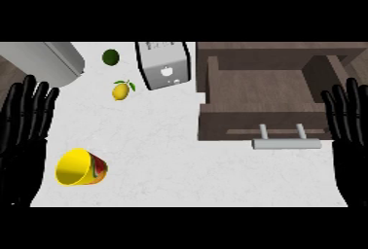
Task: Pick up the cup, place it into the drawer and close the drawer
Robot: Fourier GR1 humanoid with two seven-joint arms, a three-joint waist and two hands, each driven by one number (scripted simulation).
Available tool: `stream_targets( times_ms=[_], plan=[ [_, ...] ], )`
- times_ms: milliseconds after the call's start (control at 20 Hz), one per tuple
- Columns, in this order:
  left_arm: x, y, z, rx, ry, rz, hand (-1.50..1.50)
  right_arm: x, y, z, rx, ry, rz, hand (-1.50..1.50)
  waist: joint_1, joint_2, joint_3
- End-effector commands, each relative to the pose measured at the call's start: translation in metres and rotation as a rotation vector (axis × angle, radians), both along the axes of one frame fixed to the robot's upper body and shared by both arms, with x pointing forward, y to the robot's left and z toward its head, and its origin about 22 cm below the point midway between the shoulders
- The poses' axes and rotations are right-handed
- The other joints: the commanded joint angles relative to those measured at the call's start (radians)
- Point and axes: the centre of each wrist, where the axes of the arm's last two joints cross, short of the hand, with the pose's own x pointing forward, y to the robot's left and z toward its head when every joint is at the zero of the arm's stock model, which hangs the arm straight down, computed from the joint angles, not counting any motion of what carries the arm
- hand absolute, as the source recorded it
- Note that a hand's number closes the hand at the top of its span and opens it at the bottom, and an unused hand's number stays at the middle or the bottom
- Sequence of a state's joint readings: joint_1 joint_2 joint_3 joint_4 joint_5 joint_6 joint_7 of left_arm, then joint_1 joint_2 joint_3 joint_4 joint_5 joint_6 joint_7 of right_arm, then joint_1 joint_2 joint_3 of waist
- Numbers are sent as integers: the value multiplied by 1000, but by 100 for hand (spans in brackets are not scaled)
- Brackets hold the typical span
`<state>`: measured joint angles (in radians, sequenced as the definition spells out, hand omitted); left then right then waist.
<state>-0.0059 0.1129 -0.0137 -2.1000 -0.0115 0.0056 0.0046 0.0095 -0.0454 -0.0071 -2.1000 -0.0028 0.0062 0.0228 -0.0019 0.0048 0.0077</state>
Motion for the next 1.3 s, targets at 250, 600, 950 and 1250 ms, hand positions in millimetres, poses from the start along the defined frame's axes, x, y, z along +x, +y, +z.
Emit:
stream_targets(
  times_ms=[250, 600, 950, 1250],
  plan=[
    [-43, 60, 2, -6, 1, -329, -150, 5, -5, 3, -55, -75, 5, -150, 30, -9, -9],
    [-35, 113, -59, -271, 255, -232, -150, 24, -13, 0, -96, 106, 144, -150, 10, -4, -9],
    [-7, 131, -64, -202, 339, -173, -150, 51, -12, -11, -102, 111, 147, -150, 4, -4, -8],
    [-19, 151, -134, -196, 417, -152, -150, 59, 4, 20, -111, 54, 149, -150, 5, -3, -9]
  ],
)
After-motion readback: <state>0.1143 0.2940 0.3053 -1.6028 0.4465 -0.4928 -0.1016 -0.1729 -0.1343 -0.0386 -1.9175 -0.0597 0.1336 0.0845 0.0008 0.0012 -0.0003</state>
